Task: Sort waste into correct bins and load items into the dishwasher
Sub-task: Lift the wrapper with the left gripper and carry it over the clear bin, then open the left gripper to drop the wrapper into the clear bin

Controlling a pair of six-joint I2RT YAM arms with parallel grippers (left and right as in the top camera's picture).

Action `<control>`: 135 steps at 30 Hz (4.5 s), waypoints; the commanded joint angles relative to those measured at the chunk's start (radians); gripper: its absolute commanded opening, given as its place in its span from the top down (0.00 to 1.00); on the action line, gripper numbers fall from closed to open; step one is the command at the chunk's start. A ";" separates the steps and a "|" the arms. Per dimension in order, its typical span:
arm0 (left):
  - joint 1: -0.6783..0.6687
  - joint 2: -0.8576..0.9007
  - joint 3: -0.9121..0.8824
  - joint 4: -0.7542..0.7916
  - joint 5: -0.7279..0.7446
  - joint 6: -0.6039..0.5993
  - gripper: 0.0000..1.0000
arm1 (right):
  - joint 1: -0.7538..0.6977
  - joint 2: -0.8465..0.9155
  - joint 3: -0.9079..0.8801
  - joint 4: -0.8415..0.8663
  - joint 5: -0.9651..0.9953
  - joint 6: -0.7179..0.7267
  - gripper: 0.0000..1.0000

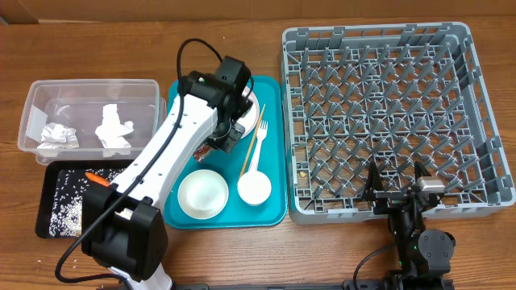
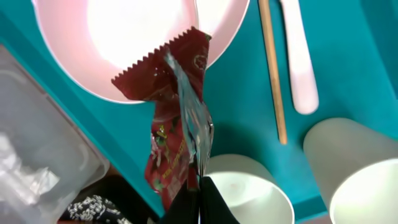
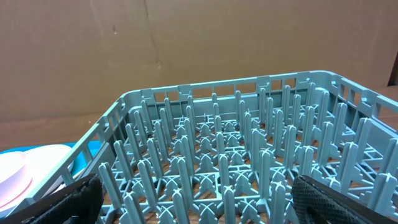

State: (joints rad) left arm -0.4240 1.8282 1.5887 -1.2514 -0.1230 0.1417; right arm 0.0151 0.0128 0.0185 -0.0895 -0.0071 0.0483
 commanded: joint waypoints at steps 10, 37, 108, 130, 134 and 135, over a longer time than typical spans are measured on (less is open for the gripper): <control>0.024 -0.008 0.241 -0.068 -0.024 -0.069 0.96 | 0.005 -0.010 -0.011 0.005 0.009 -0.003 0.00; 0.653 -0.014 0.263 -0.006 0.158 -0.505 0.96 | 0.005 -0.010 -0.011 0.005 0.009 -0.003 0.00; 0.661 -0.011 0.317 -0.005 0.273 -0.613 0.00 | 0.005 -0.010 -0.011 0.005 0.009 -0.003 0.00; 0.661 -0.011 0.318 -0.005 0.273 -0.613 0.00 | 0.005 -0.010 -0.011 0.005 0.009 -0.003 0.00; 0.661 -0.011 0.318 -0.005 0.273 -0.613 0.00 | 0.005 -0.010 -0.011 0.005 0.009 -0.003 0.00; 0.661 -0.011 0.318 -0.005 0.273 -0.613 0.00 | 0.005 -0.010 -0.011 0.005 0.009 -0.003 0.00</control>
State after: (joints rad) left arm 0.2310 1.8290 1.8999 -1.2572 0.1394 -0.4870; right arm 0.0147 0.0128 0.0185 -0.0902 -0.0071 0.0483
